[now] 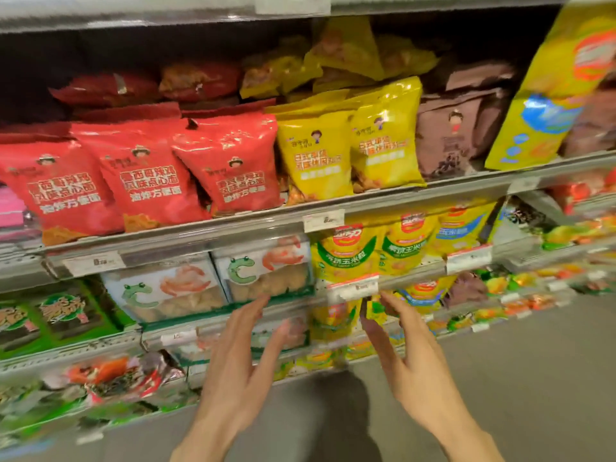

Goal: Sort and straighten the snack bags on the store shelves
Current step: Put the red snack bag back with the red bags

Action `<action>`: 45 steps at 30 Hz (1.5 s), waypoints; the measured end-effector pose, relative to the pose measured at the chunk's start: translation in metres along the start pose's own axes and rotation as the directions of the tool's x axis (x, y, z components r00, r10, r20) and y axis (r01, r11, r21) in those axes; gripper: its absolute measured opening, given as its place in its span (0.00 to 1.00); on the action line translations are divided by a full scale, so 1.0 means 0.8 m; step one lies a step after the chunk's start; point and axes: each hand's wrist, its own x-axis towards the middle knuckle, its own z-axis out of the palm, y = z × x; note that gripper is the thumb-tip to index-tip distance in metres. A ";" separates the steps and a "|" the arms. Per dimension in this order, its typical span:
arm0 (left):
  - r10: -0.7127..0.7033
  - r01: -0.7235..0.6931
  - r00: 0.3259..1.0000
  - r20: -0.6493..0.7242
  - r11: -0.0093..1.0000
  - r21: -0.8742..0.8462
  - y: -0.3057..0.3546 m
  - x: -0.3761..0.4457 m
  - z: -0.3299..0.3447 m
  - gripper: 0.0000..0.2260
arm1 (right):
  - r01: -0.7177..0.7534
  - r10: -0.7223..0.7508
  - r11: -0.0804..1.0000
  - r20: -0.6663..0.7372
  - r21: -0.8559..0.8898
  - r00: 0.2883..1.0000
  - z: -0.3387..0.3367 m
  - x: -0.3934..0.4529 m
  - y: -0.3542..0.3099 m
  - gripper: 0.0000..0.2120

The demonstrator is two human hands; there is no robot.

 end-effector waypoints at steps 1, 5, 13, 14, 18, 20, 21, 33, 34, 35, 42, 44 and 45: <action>0.000 0.000 1.000 0.007 1.000 -0.023 0.019 -0.002 0.025 0.33 | -0.007 0.007 1.000 -0.035 -0.003 0.999 -0.021 -0.004 0.020 0.29; 0.013 -0.011 1.000 0.016 0.993 -0.121 0.103 -0.012 0.133 0.24 | -0.091 0.098 0.993 -0.084 0.079 0.992 -0.124 -0.017 0.092 0.33; 0.100 -0.067 0.986 0.135 0.971 -0.230 0.256 -0.001 0.310 0.13 | -0.226 0.233 0.973 -0.264 0.057 0.936 -0.304 -0.029 0.208 0.32; 0.117 -0.079 0.982 0.149 0.968 -0.240 0.270 0.006 0.327 0.13 | -0.235 0.241 0.971 -0.271 0.055 0.932 -0.321 -0.025 0.219 0.34; 0.137 -0.089 0.973 0.188 0.966 -0.243 0.310 0.045 0.393 0.17 | -0.271 0.268 0.962 -0.318 0.036 0.909 -0.379 -0.001 0.266 0.34; 0.140 -0.086 0.971 0.195 0.962 -0.260 0.329 0.068 0.428 0.21 | -0.295 0.294 0.954 -0.305 0.044 0.906 -0.407 0.015 0.287 0.32; 0.146 -0.088 0.970 0.194 0.957 -0.277 0.338 0.080 0.445 0.20 | -0.310 0.309 0.950 -0.296 0.047 0.904 -0.421 0.024 0.297 0.31; -0.001 0.028 0.998 0.067 0.916 -0.401 0.394 0.223 0.592 0.17 | -0.298 0.293 0.955 -0.209 0.010 0.933 -0.535 0.215 0.401 0.28; -0.042 0.054 0.998 0.040 0.914 -0.401 0.393 0.231 0.598 0.14 | -0.287 0.287 0.958 -0.182 0.029 0.940 -0.536 0.230 0.407 0.29; -0.073 0.072 0.997 0.014 0.918 -0.391 0.389 0.239 0.604 0.13 | -0.274 0.277 0.961 -0.162 0.041 0.947 -0.536 0.245 0.414 0.30; -0.225 0.182 0.967 -0.115 0.936 -0.302 0.374 0.238 0.646 0.25 | -0.213 0.208 0.975 0.080 0.060 0.975 -0.531 0.329 0.486 0.30; -0.302 0.251 0.944 -0.136 0.920 -0.301 0.377 0.229 0.667 0.26 | -0.206 0.198 0.978 0.148 0.041 0.969 -0.528 0.347 0.515 0.30; -0.336 0.281 0.930 -0.150 0.911 -0.301 0.376 0.224 0.679 0.23 | -0.200 0.193 0.980 0.181 0.019 0.964 -0.525 0.354 0.527 0.31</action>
